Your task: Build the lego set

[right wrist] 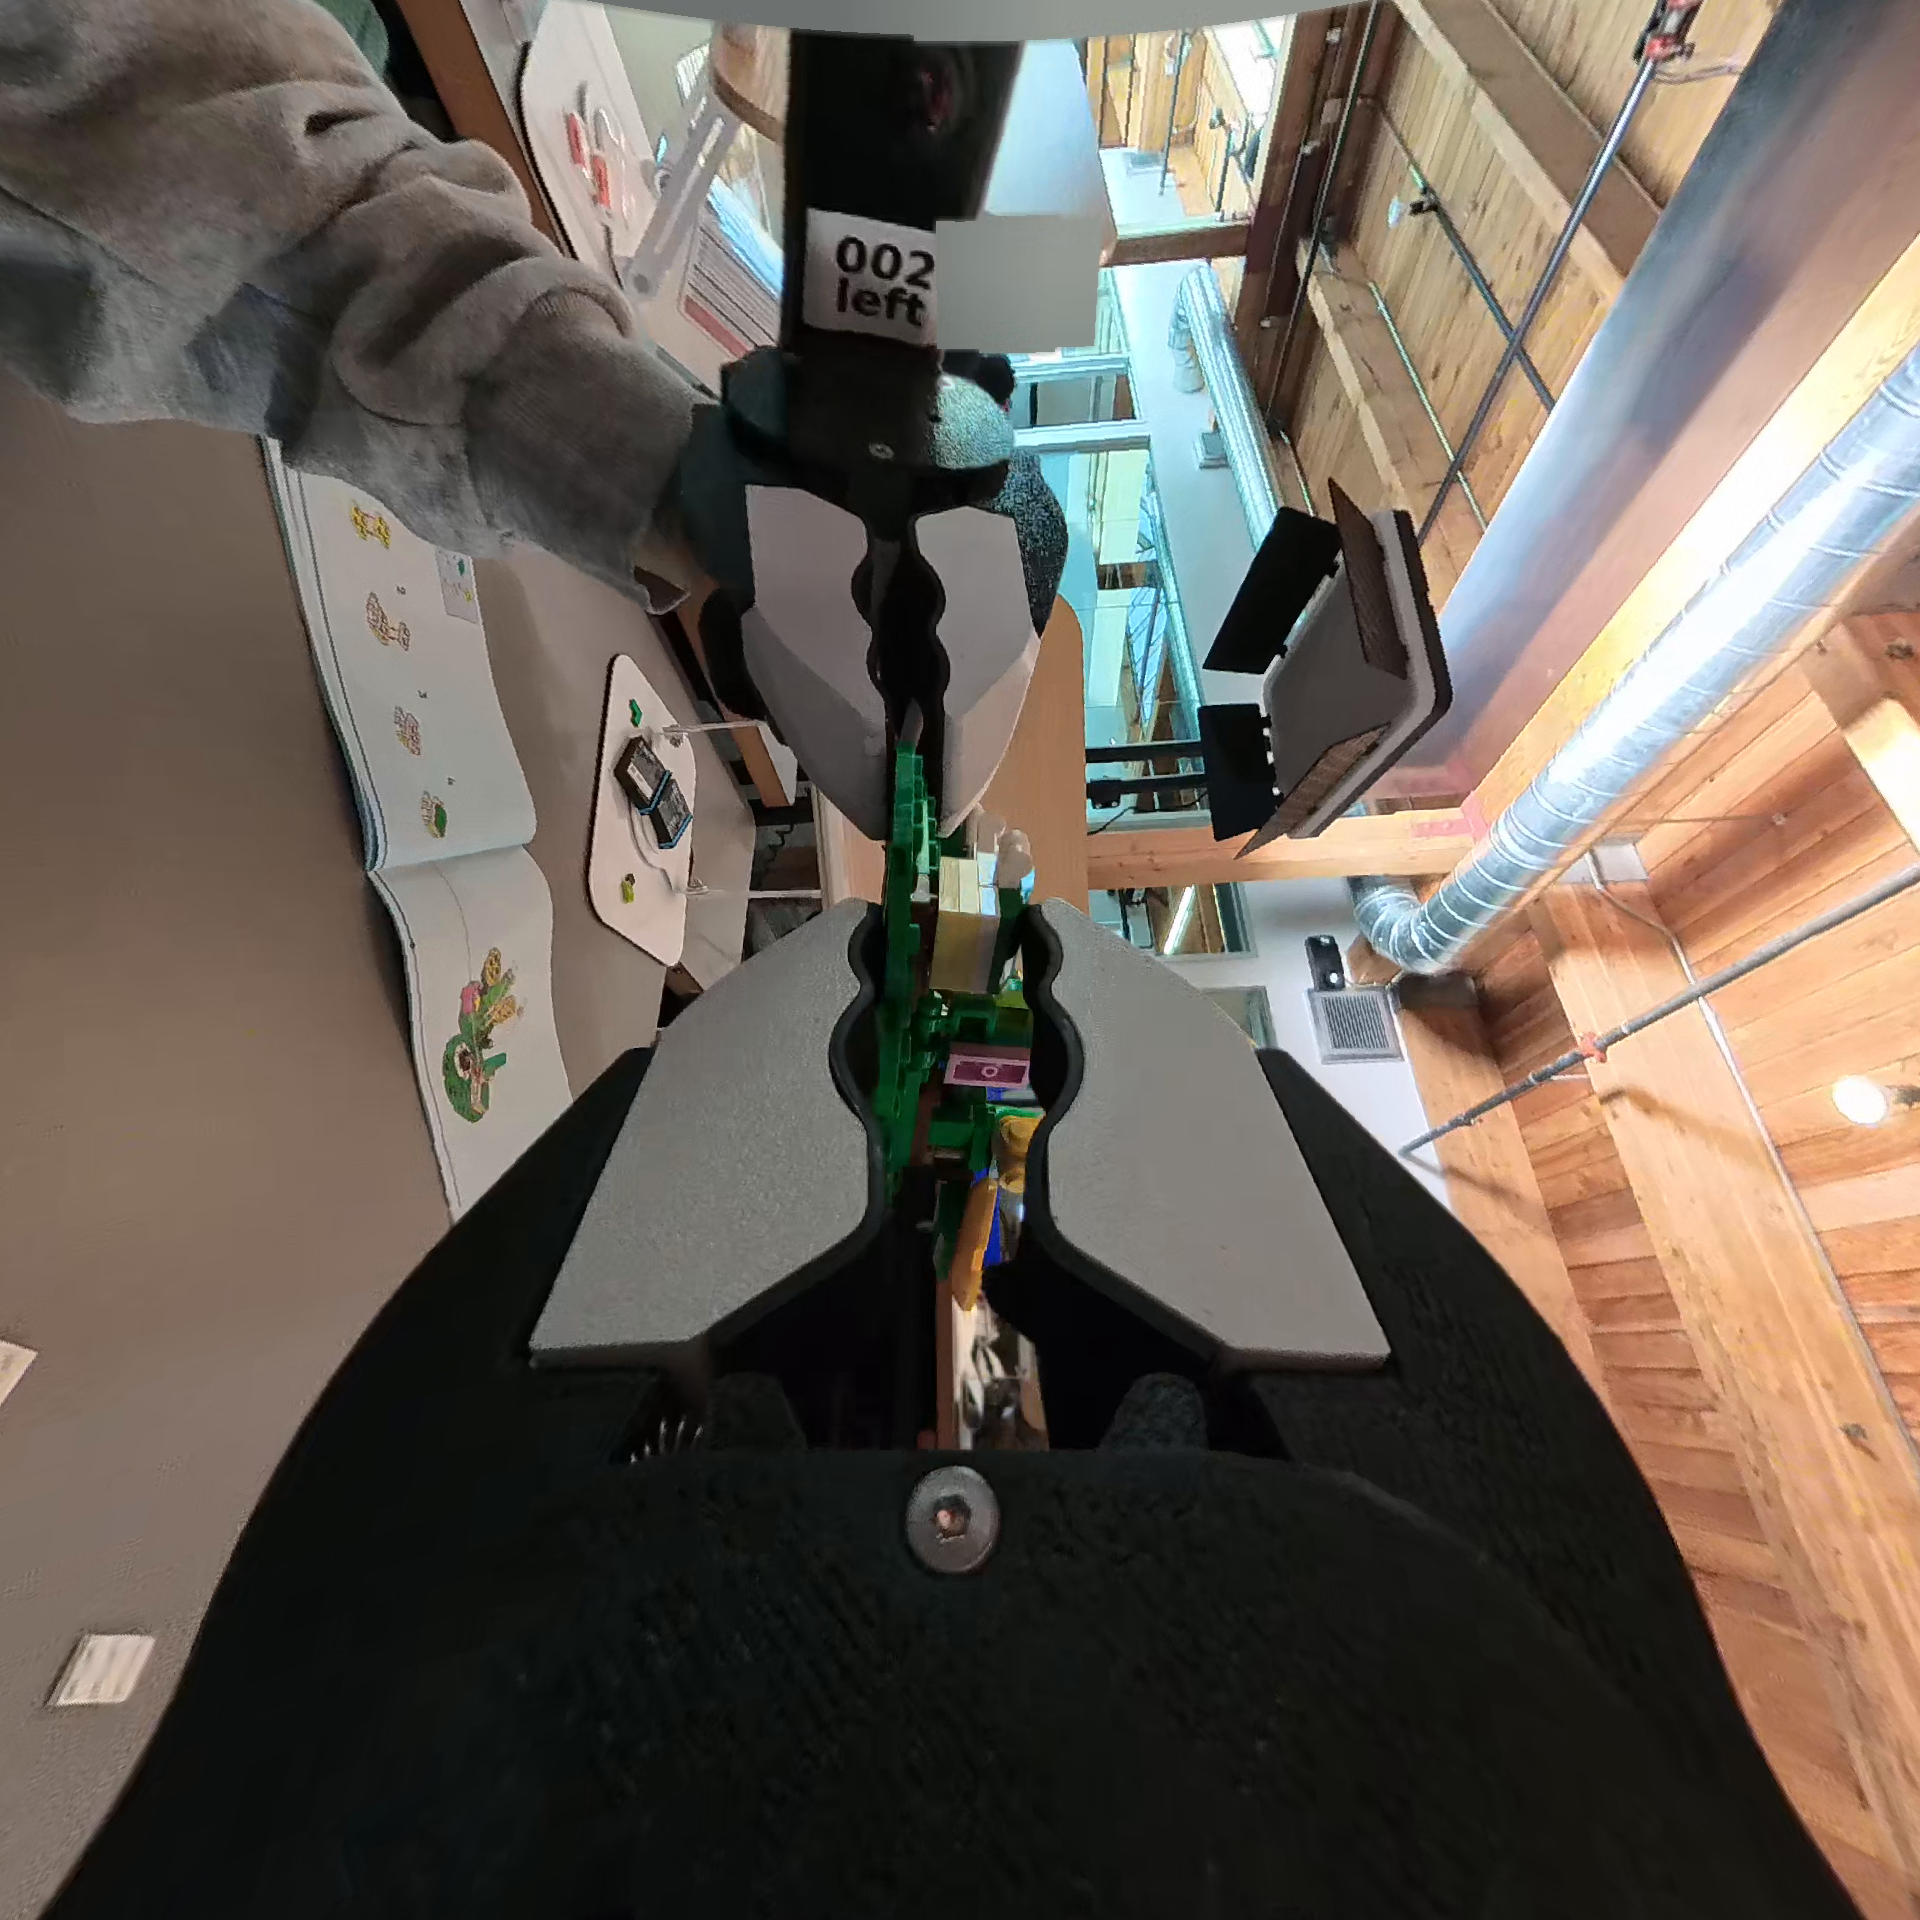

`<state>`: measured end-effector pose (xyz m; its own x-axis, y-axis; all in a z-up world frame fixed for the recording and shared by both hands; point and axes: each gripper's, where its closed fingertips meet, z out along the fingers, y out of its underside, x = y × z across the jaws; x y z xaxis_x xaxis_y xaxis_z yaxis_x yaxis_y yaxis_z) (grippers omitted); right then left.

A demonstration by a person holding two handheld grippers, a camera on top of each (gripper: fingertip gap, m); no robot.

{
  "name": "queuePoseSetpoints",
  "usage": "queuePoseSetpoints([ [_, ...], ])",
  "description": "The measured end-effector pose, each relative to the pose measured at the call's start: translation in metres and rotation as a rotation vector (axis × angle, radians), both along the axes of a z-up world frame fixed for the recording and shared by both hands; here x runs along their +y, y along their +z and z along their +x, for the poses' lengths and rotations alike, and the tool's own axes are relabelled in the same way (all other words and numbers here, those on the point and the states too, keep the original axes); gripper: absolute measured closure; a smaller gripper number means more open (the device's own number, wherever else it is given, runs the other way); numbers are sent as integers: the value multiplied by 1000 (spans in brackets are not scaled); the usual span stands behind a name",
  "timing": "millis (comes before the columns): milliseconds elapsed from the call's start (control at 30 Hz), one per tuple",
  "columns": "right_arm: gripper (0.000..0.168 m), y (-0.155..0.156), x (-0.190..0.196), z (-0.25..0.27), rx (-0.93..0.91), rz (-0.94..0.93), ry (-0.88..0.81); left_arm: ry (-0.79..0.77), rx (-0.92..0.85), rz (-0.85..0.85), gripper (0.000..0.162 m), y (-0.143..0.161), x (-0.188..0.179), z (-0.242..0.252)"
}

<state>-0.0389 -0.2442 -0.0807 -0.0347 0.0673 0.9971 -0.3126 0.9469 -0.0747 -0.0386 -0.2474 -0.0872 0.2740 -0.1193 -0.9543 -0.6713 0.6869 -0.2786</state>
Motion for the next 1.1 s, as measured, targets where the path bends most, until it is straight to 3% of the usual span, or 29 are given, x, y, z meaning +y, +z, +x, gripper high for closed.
queuePoseSetpoints([
  [300, 142, -5, 3, -3, 10, 113, -44, -69, -39, -85, 156, -5, 0, 1],
  [667, 144, 1, -3, 0, 32, 33, -19, -91, -40, -51, 156, -1, -7, 5],
  [933, 145, 13, 11, -8, 81, 4, -122, 129, 19, 228, 150, 11, 4, -2],
  [1100, 146, 9, 15, -11, 43, -21, -135, 246, 138, 293, 153, 6, 11, 1],
])
